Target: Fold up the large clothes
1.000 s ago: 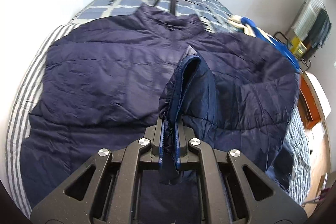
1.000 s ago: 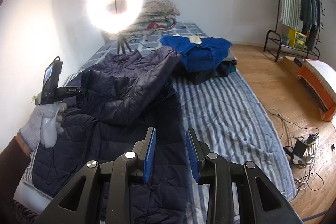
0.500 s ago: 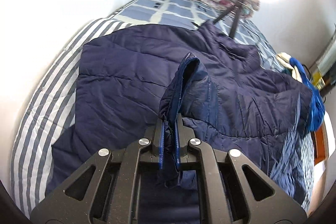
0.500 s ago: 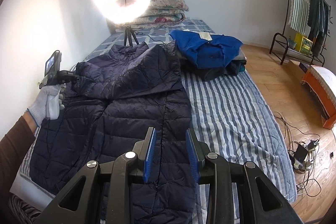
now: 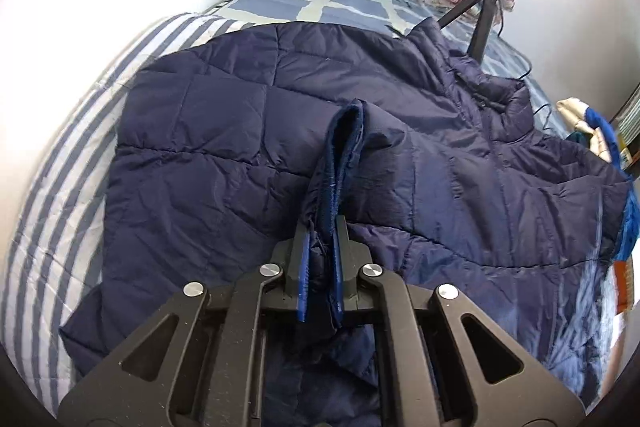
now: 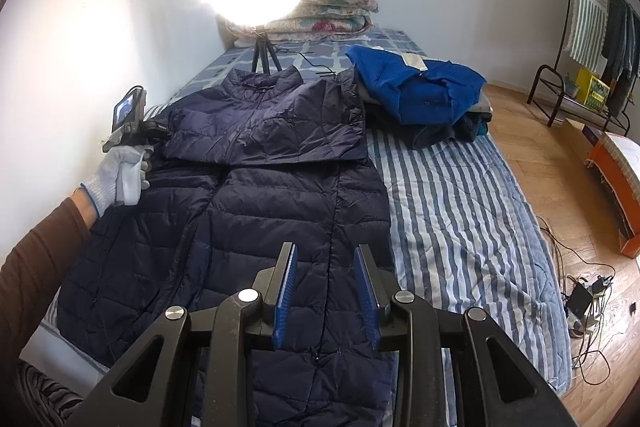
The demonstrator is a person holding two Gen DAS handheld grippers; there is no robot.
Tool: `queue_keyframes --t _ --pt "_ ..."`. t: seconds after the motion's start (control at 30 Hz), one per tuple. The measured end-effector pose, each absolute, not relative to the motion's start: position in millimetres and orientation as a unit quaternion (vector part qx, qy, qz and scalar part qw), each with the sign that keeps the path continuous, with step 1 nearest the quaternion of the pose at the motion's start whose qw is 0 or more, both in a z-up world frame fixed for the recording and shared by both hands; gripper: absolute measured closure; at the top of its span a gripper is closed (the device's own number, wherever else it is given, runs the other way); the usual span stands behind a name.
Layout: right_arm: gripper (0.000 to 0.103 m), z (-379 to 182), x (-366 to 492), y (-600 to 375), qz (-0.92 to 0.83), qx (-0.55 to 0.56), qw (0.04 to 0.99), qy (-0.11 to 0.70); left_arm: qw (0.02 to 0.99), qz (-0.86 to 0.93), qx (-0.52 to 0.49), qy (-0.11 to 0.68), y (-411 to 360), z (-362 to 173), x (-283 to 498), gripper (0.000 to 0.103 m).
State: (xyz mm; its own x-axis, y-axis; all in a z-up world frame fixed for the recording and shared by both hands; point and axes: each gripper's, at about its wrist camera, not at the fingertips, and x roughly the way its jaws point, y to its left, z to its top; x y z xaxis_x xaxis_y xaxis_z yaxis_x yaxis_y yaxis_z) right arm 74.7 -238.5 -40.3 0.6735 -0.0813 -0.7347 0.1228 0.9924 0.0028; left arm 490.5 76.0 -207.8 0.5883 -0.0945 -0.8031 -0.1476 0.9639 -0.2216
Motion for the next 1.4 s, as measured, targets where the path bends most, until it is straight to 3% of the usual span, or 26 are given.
queue_keyframes --t 0.07,0.13,0.37,0.43,0.5,0.63,0.7,0.83,0.9,0.97,1.17,1.4 --pt "0.073 -39.8 75.3 -239.0 -0.055 0.026 0.915 0.398 0.882 0.025 -0.115 0.456 74.0 -204.7 490.7 0.085" --pt "0.073 -39.1 74.5 -239.9 -0.056 0.028 0.916 0.396 0.885 0.039 -0.101 0.452 74.1 -194.4 484.9 0.062" --pt "0.073 -31.4 62.3 -248.8 -0.058 0.032 0.924 0.376 0.902 0.010 -0.083 0.424 78.7 -136.0 438.9 0.060" --pt "0.073 -28.5 57.2 -255.7 -0.052 0.050 0.927 0.369 0.904 -0.005 -0.083 0.420 82.9 -117.9 418.3 0.043" --pt "0.073 -26.3 53.2 -261.2 -0.051 0.057 0.928 0.364 0.908 -0.009 -0.080 0.410 90.1 -97.5 389.5 0.034" --pt "0.069 -22.4 44.6 -265.1 -0.050 0.050 0.934 0.351 0.911 -0.017 -0.074 0.406 106.2 -70.7 338.0 0.033" --pt "0.055 -21.9 40.0 -266.3 -0.041 0.046 0.936 0.347 0.910 -0.015 -0.075 0.409 117.2 -62.1 308.0 0.033" --pt "0.051 -23.7 34.1 -267.9 -0.035 0.036 0.938 0.344 0.904 -0.011 -0.076 0.420 136.8 -58.1 248.3 0.033" --pt "0.036 -27.0 32.2 -269.7 -0.037 0.029 0.938 0.345 0.900 -0.011 -0.083 0.429 144.7 -61.9 221.4 0.033" --pt "0.031 -31.0 30.3 -272.1 -0.037 0.023 0.938 0.344 0.894 -0.013 -0.094 0.439 152.2 -69.4 195.7 0.033" --pt "0.023 -55.5 22.5 -280.3 -0.022 0.023 0.932 0.362 0.866 -0.017 -0.120 0.486 169.6 -114.3 136.8 0.033" --pt "0.023 -96.3 16.7 -299.8 -0.007 0.014 0.910 0.415 0.828 -0.021 -0.183 0.530 197.5 -161.6 103.5 0.033"
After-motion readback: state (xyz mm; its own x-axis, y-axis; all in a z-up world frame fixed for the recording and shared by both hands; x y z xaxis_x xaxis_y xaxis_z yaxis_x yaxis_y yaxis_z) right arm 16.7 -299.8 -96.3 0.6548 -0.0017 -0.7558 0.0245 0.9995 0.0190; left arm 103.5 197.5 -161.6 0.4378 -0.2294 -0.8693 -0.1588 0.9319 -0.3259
